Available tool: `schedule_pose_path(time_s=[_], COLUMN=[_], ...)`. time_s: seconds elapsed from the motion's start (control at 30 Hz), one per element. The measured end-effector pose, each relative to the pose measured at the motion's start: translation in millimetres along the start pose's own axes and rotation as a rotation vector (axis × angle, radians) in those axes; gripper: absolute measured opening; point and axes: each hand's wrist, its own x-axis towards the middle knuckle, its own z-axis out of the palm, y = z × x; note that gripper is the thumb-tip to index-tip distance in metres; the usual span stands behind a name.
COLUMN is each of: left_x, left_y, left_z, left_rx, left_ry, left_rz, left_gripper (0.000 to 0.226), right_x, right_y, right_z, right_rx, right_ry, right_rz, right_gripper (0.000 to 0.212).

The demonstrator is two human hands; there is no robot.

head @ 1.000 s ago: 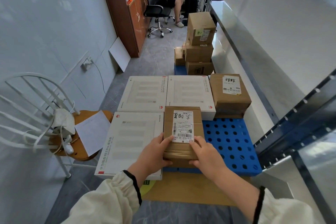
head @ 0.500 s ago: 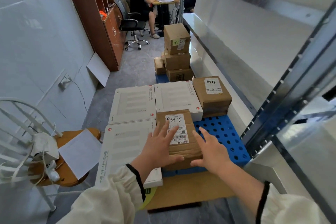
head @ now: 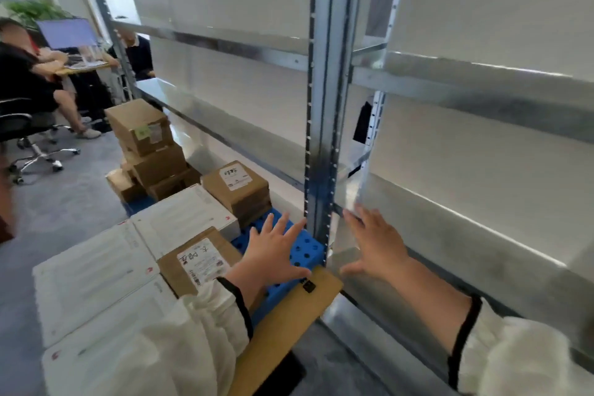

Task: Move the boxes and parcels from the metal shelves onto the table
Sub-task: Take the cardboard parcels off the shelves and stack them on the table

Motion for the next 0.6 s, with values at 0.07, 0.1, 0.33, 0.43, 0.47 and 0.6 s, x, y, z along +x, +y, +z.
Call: schedule_pose_path(time_s=[0.07,0.1,0.33,0.43,0.47,0.6], left_x=[18.7,28.0,77.2,78.8,77.8,71.8], left_y=[36.9,59.1,261.1,347.8,368.6,465.3], left_z=[-7.1,-10.9,-27.4,-29.4,-30.1,-14.9], left_rx=[0.003,0.011,0.071,0.076,0.082,0.115], left_ry=[0.018,0.025,0.054,0.049,0.057,0.039], left_rz=[0.11,0.172,0.599,0.745,0.781,0.927], left_gripper=[0.103,0.103,0.104,0.105,0.105,0.106], right_x=[-28.8,-45.1,-192.9,-257.4,-271.8,-327.8], right_y=[38.0,58.9,202.8,248.7,259.2,302.6], right_z=[-10.1,-14.8,-49.9,-54.9,-54.7,-48.6], right_rx=[-0.007,-0.01,-0.046,-0.035,-0.029,0.025], right_ry=[-0.007,-0.003,0.09,0.124,0.116,0.027], right_rz=[0.109,0.164,0.613,0.772,0.805,0.925], right_gripper=[0.115,0.113,0.11,0.109,0.109,0.108])
